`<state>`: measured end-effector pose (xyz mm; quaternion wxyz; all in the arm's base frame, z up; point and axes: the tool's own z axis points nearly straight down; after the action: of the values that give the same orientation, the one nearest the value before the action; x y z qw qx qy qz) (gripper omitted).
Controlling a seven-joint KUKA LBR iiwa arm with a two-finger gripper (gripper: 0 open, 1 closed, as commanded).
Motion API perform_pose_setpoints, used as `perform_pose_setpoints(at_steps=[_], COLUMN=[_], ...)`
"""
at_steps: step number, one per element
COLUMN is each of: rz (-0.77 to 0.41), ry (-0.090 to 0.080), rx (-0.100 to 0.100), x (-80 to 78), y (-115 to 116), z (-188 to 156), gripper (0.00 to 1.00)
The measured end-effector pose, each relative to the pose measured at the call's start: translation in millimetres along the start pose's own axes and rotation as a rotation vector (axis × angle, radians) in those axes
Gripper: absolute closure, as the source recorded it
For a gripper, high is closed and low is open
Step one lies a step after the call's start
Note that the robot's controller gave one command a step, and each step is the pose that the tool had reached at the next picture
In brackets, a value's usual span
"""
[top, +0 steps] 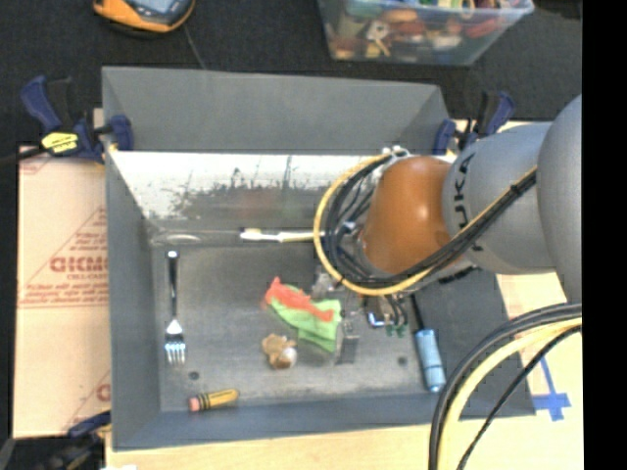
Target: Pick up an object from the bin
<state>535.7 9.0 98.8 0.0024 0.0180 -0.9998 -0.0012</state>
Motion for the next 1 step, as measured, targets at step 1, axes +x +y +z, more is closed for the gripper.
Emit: perform_pose_setpoints(at_steps=[1], rz=[0.153], ry=[-0.018], rx=[0.004], x=[-7.6], y=[5.8], z=[28.3], gripper=[0.00])
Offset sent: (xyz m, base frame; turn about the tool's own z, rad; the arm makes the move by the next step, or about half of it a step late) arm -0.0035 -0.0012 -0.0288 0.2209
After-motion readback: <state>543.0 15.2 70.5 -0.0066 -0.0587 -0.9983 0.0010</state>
